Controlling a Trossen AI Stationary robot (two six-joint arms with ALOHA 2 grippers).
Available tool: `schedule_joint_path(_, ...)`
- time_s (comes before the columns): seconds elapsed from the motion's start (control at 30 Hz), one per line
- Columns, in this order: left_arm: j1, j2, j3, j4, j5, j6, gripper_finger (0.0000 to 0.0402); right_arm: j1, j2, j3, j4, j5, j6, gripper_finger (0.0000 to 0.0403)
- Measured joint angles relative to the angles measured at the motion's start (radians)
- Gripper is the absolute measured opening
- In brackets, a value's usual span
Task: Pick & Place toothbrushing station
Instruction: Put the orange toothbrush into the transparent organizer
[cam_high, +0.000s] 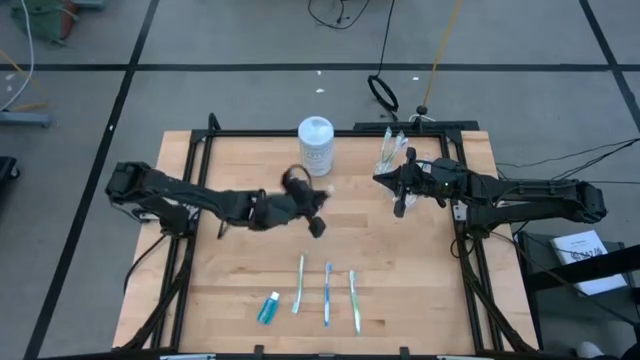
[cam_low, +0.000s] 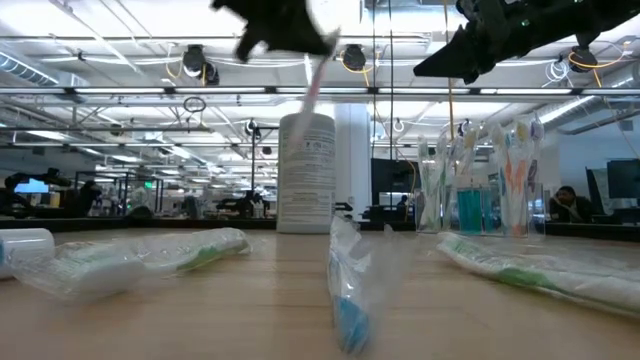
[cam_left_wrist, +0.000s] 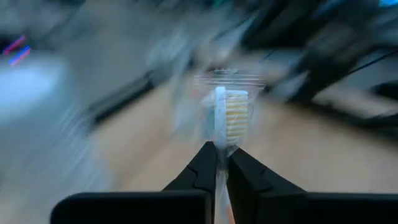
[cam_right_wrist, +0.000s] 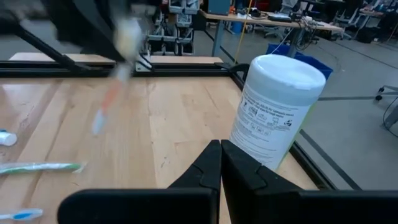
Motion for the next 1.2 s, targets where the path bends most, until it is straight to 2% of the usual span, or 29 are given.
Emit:
schedule_joint_path(0.13,0.064,0.012,0.001,0.384,0.211,0.240,0.0007,0.000,-0.001,0.000,-0.016,0.000,0.004,0.0000)
schedule_joint_path(0.23,0.110,0.028,0.001,0.477,0.238,0.315,0.0019,0.000,-0.042,0.001,-0.113,0.001,-0.007,0.0000)
schedule_joint_path(0.37,0.197,0.065,0.000,0.504,0.271,0.319,0.0023,0.000,-0.155,0.001,-0.284,0.046,0.045,0.0000)
schedule_joint_path(0.5,0.297,0.158,0.000,0.615,0.445,0.278,0.0007,0.000,-0.246,0.001,-0.434,0.054,0.147,0.0000)
schedule_joint_path(0.63,0.378,0.292,0.003,0.900,0.558,0.265,0.0013,0.000,-0.272,0.001,-0.473,0.057,0.154,0.0000)
schedule_joint_path(0.77,0.436,0.421,0.055,1.108,0.600,0.287,0.0022,0.000,-0.268,0.001,-0.466,0.057,0.119,0.0000)
schedule_joint_path(0.93,0.471,0.580,0.213,1.123,0.630,0.301,0.0006,0.000,-0.267,0.001,-0.465,0.057,0.095,0.0000)
schedule_joint_path(1.03,0.482,0.653,0.290,1.111,0.677,0.297,0.0011,0.000,-0.267,0.001,-0.466,0.057,0.095,0.0000)
schedule_joint_path(1.13,0.473,0.666,0.301,1.096,0.675,0.281,0.0020,-0.001,-0.267,0.001,-0.462,0.067,0.094,0.0000)
schedule_joint_path(1.2,0.461,0.649,0.296,1.076,0.686,0.272,0.0017,-0.001,-0.262,0.000,-0.434,0.116,0.071,0.0001)
